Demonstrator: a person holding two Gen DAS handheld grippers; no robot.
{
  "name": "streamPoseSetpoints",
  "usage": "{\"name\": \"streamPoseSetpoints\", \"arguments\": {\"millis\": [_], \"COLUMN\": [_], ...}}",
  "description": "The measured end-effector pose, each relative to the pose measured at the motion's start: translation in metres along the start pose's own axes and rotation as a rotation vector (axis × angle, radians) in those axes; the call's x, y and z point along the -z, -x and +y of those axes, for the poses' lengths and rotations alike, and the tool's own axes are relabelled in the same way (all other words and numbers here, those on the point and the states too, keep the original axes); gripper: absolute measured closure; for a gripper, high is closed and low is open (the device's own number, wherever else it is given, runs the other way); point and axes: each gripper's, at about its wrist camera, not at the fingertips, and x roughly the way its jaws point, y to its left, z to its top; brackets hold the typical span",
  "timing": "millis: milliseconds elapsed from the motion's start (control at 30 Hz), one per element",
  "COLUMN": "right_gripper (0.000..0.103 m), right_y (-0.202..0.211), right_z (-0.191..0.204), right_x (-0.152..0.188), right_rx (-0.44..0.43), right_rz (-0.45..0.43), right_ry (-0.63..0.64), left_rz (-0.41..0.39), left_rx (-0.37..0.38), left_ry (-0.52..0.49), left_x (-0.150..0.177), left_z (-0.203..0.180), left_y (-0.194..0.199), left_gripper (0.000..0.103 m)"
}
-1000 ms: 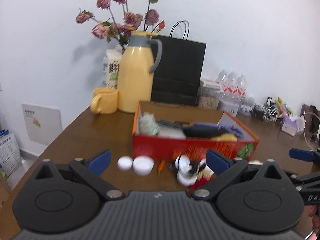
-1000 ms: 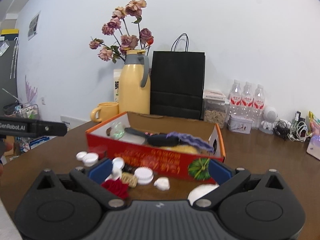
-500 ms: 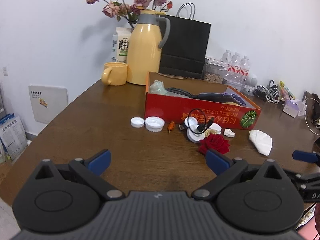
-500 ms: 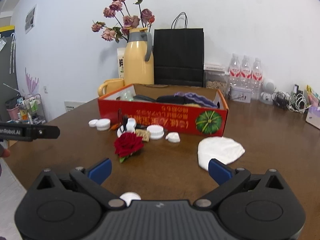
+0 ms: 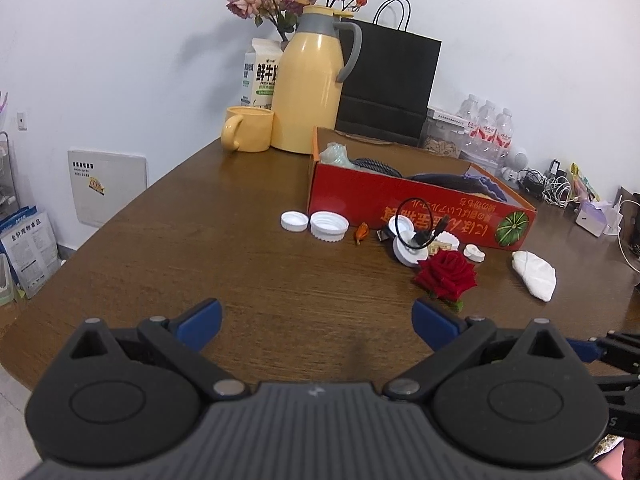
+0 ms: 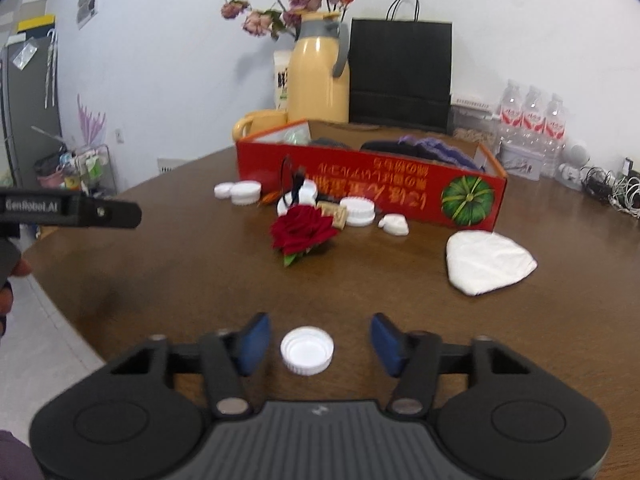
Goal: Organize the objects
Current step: 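Grasp a white bottle cap with the right gripper, then grasp the red rose with the left gripper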
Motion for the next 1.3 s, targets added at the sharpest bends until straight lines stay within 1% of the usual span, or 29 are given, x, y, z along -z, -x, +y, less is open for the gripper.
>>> {"name": "streamPoseSetpoints", "arguments": {"millis": [33, 100, 133, 167, 433, 700, 900, 1033, 1133, 1233, 1300], "right_gripper": [0.060, 0.065, 0.072, 0.075, 0.076, 0.076, 0.076, 0.076, 0.076, 0.076, 0.075], "right_y": [-0.002, -0.005, -0.006, -0.006, -0.009, -0.017, -0.028, -0.040, -0.053, -0.063, -0.067], "right_z": [0.000, 0.001, 0.001, 0.001, -0.007, -0.030, -0.051, -0.067, -0.079, -0.087, -0.087], "right_x": [0.001, 0.004, 0.004, 0.005, 0.001, -0.018, -0.038, -0.051, -0.058, -0.059, -0.056], "right_rx": [-0.003, -0.014, -0.022, -0.033, -0.042, 0.002, 0.042, 0.081, 0.099, 0.095, 0.095], "right_rz": [0.007, 0.020, 0.025, 0.022, 0.004, -0.055, -0.105, -0.136, -0.151, -0.154, -0.150], "right_ry": [0.001, 0.004, 0.007, 0.006, -0.006, -0.013, -0.015, -0.022, -0.035, -0.058, -0.049], "left_rz": [0.003, 0.009, 0.013, 0.017, 0.040, 0.053, 0.073, 0.079, 0.074, 0.053, 0.038], "left_rx": [0.002, 0.003, 0.003, 0.005, 0.023, 0.071, 0.091, 0.081, 0.060, 0.038, 0.026], "left_ry": [0.001, 0.001, 0.002, 0.002, -0.024, -0.077, -0.099, -0.107, -0.117, -0.128, -0.138], "left_x": [0.000, 0.001, 0.002, 0.002, 0.000, -0.012, -0.022, -0.025, -0.026, -0.025, -0.023], "left_z": [0.000, 0.000, 0.000, 0.000, -0.012, -0.045, -0.074, -0.091, -0.103, -0.112, -0.117], "left_y": [-0.001, -0.003, -0.005, -0.006, -0.020, -0.047, -0.078, -0.099, -0.112, -0.119, -0.121], "left_gripper": [0.000, 0.000, 0.000, 0.000, 0.000, 0.000, 0.000, 0.000, 0.000, 0.000, 0.003]}}
